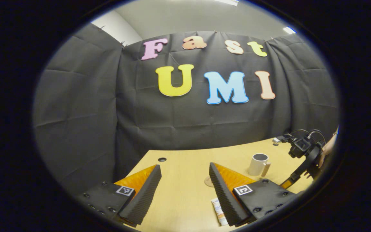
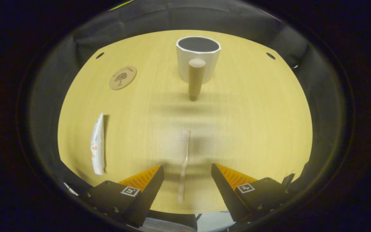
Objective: Put the toothbrush and toothpaste on the desktop into the cup, then pick up the cup and place it on the coaster on the desktop.
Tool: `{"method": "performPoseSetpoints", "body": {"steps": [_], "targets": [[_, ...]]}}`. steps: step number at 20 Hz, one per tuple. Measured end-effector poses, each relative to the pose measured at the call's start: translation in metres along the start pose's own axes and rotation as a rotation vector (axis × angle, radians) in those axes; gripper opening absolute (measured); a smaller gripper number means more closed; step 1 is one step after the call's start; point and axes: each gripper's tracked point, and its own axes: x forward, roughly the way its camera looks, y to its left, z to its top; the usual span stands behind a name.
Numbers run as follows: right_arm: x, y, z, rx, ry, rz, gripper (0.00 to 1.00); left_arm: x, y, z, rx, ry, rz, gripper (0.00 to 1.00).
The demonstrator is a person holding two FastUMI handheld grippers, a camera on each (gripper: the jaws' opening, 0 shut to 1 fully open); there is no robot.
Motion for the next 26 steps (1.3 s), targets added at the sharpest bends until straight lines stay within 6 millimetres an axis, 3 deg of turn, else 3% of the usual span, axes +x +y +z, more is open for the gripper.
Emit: {"method": "performPoseSetpoints", "body": {"steps": [5, 12, 15, 16, 18, 19, 20, 21, 22, 26], "targets": [[0.023, 0.004, -0.003, 0.014, 0.078, -0.017, 0.93, 0.005, 0.012, -0.015, 0.008, 0.01, 0.004, 0.96], [0.031, 0.003, -0.005, 0.036, 0.115, -0.023, 0.84, 0.013, 0.025, -0.029, 0.002, 0.029, 0.015, 0.96], [0.033, 0.0, -0.007, 0.053, 0.12, -0.031, 0.72, 0.013, 0.022, -0.032, 0.001, 0.033, 0.014, 0.96], [0.031, -0.001, -0.006, 0.071, 0.127, -0.035, 0.46, 0.012, 0.021, -0.032, 0.003, 0.033, 0.013, 0.96], [0.032, -0.006, -0.007, 0.082, 0.131, -0.051, 0.27, 0.013, 0.019, -0.031, 0.004, 0.032, 0.009, 0.96], [0.032, -0.008, -0.007, 0.094, 0.131, -0.056, 0.23, 0.013, 0.017, -0.031, 0.004, 0.032, 0.008, 0.96], [0.031, -0.008, -0.009, 0.098, 0.137, -0.051, 0.1, 0.013, 0.017, -0.031, 0.005, 0.035, 0.006, 0.96], [0.026, -0.01, -0.006, 0.099, 0.119, -0.059, 0.1, 0.014, 0.015, -0.032, 0.005, 0.038, 0.004, 0.96], [0.033, -0.009, -0.008, 0.091, 0.118, -0.061, 0.02, 0.015, 0.012, -0.034, 0.005, 0.046, 0.001, 0.96], [0.026, -0.004, -0.005, 0.107, 0.072, -0.023, 0.01, 0.016, 0.002, -0.041, 0.012, 0.078, -0.012, 0.94]]}}
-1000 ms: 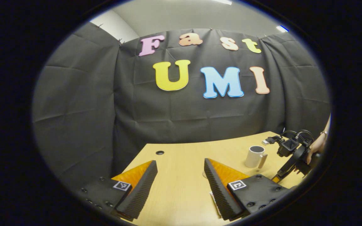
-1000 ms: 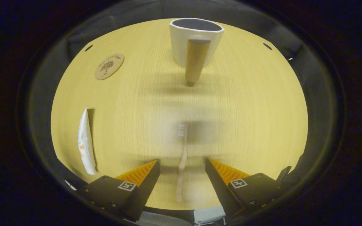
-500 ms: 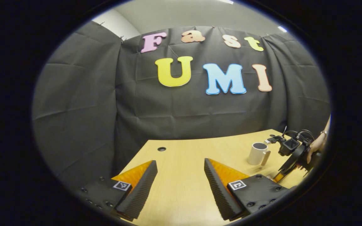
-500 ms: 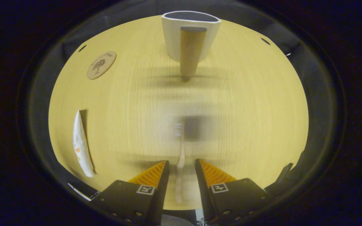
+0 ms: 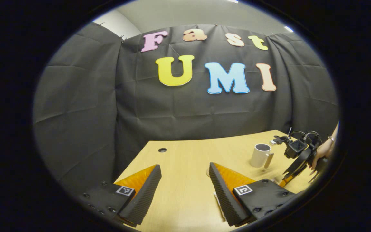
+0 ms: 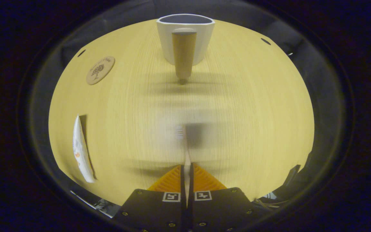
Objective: Put the toothbrush and toothpaste on the desktop into the cup, then pick up the cup and place it on the coaster on the desktop.
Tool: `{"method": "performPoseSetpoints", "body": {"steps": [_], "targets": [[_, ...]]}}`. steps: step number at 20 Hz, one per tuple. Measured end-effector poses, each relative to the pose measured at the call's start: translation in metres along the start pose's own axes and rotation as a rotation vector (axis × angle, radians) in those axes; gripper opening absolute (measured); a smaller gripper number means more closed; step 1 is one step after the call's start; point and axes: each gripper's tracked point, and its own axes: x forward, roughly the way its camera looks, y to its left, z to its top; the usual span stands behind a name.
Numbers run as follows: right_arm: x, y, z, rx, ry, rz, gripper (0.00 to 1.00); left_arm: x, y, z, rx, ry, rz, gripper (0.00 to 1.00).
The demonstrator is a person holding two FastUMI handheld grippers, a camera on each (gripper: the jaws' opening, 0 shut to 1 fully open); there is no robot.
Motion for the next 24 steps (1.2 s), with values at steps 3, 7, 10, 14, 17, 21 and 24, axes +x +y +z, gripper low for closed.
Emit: {"method": "performPoseSetpoints", "body": {"steps": [3, 7, 10, 14, 17, 21, 24], "targets": [[-0.021, -0.002, 0.011, 0.021, -0.081, 0.033, 0.01, 0.004, -0.01, -0.007, -0.004, 0.043, -0.024, 0.94], [-0.065, 0.004, 0.03, 0.018, -0.218, 0.107, 0.01, 0.015, -0.03, -0.026, -0.032, 0.142, -0.073, 0.96], [-0.098, 0.01, 0.041, 0.037, -0.315, 0.184, 0.01, 0.025, -0.044, -0.046, -0.043, 0.242, -0.105, 0.96], [-0.14, 0.005, 0.058, 0.001, -0.475, 0.222, 0.01, 0.036, -0.071, -0.075, -0.045, 0.4, -0.166, 0.99], [-0.164, -0.002, 0.065, -0.035, -0.562, 0.228, 0.01, 0.038, -0.093, -0.096, -0.038, 0.514, -0.215, 0.96], [-0.189, -0.012, 0.065, -0.048, -0.624, 0.263, 0.01, 0.057, -0.11, -0.115, -0.039, 0.643, -0.243, 0.96], [-0.204, -0.028, 0.066, -0.063, -0.67, 0.258, 0.05, 0.068, -0.113, -0.139, -0.085, 0.761, -0.227, 0.97]]}}
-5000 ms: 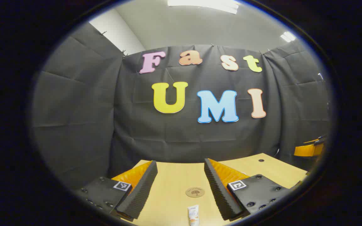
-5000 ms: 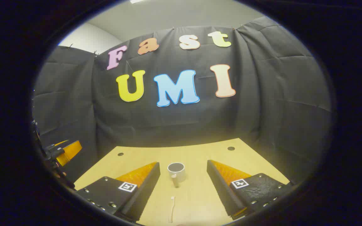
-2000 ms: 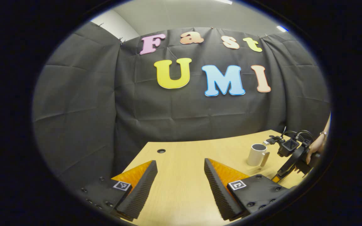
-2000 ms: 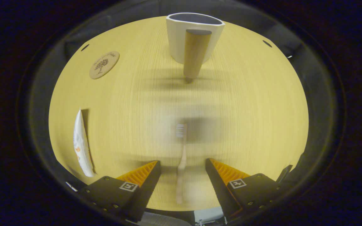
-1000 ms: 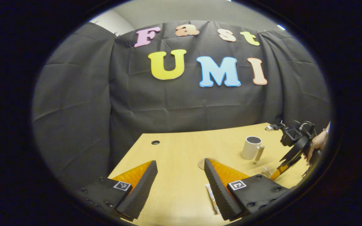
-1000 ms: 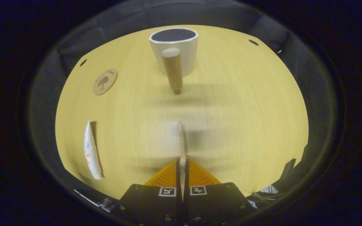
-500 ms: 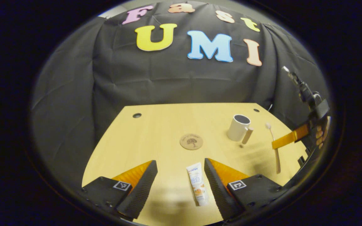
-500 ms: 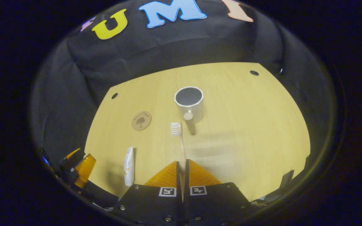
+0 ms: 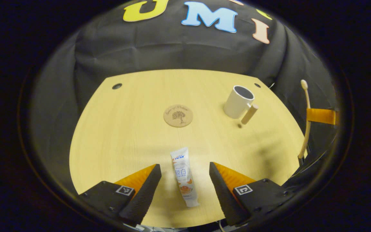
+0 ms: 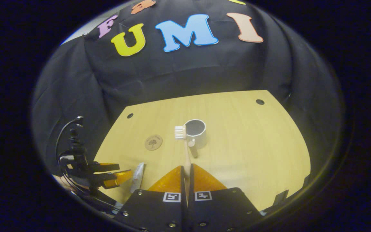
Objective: Put the toothbrush and toothpaste on the desktop into the cup, then pick up the cup and place it on the coaster on the desktop.
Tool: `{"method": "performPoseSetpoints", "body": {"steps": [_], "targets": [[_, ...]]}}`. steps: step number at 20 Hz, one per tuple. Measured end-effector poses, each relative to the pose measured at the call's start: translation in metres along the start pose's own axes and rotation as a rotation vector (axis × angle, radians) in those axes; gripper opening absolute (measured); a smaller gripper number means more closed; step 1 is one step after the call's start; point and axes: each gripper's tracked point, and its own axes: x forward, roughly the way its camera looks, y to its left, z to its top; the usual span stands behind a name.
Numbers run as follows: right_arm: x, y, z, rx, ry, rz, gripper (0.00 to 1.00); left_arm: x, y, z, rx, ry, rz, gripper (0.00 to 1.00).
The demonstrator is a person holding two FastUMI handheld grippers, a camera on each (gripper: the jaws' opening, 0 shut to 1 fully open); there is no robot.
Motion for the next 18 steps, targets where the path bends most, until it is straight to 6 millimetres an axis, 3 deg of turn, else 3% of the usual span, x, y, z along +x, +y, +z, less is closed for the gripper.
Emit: {"method": "performPoseSetpoints", "body": {"steps": [1, 9, 13, 14, 18], "targets": [[-0.004, -0.004, 0.004, -0.004, -0.014, 0.0, 0.01, 0.011, 0.002, -0.004, -0.01, 0.038, 0.003, 0.97], [-0.014, -0.034, 0.009, 0.0, -0.018, 0.009, 0.01, 0.062, 0.017, -0.034, -0.114, 0.278, 0.039, 1.0], [-0.014, -0.047, 0.004, 0.017, 0.002, 0.008, 0.01, 0.075, 0.021, -0.047, -0.11, 0.356, 0.077, 0.97], [-0.013, -0.049, 0.004, 0.022, 0.006, 0.01, 0.01, 0.077, 0.021, -0.046, -0.099, 0.359, 0.084, 0.94], [-0.012, -0.056, 0.002, 0.031, 0.015, 0.017, 0.01, 0.08, 0.02, -0.045, -0.074, 0.381, 0.118, 0.95]]}}
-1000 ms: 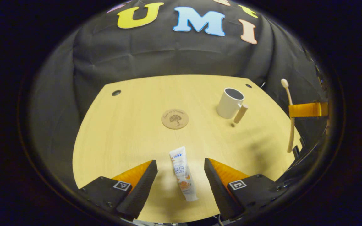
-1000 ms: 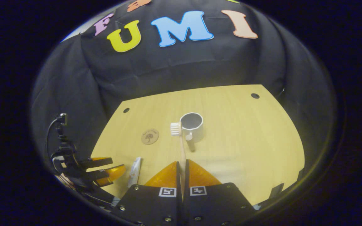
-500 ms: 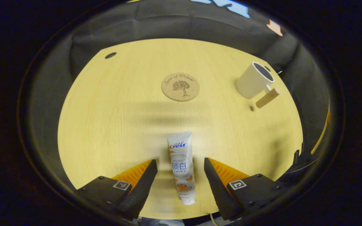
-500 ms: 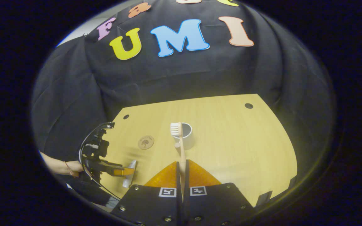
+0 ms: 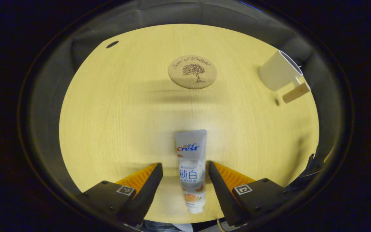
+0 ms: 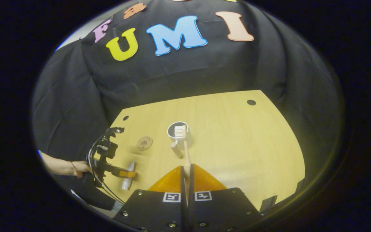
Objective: Put the toothbrush and toothpaste on the desktop into the cup, then pick up the cup and place it on the coaster on the desktop.
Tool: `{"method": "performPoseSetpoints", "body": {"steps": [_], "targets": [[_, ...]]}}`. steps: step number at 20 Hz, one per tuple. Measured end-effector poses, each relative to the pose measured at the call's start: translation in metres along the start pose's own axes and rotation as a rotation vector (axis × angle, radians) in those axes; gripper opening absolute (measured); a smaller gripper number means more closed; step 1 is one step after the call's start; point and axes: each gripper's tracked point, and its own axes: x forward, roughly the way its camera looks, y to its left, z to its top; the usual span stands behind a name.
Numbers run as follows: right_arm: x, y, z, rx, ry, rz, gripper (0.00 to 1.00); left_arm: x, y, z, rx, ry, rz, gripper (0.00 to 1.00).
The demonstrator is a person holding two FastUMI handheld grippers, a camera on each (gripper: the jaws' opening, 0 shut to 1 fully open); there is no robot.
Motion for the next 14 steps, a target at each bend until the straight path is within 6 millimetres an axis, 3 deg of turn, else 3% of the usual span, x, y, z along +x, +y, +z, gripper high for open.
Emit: {"method": "performPoseSetpoints", "body": {"steps": [5, 7, 8, 9, 14], "targets": [[0.0, -0.005, -0.004, 0.008, 0.014, 0.011, 0.01, 0.003, -0.006, -0.001, 0.016, 0.014, 0.022, 0.92], [-0.001, -0.007, -0.004, 0.011, 0.015, 0.013, 0.01, 0.003, -0.007, 0.002, -0.01, 0.016, 0.025, 0.84], [-0.001, -0.008, -0.004, 0.01, 0.015, 0.015, 0.01, 0.002, -0.009, 0.001, -0.026, 0.028, 0.029, 0.75], [0.0, -0.009, -0.004, 0.01, 0.015, 0.015, 0.01, 0.004, -0.01, -0.001, -0.03, 0.029, 0.033, 0.53], [0.002, -0.011, -0.004, 0.005, 0.016, 0.023, 0.01, -0.002, -0.013, 0.003, -0.025, 0.016, 0.041, 0.47]]}}
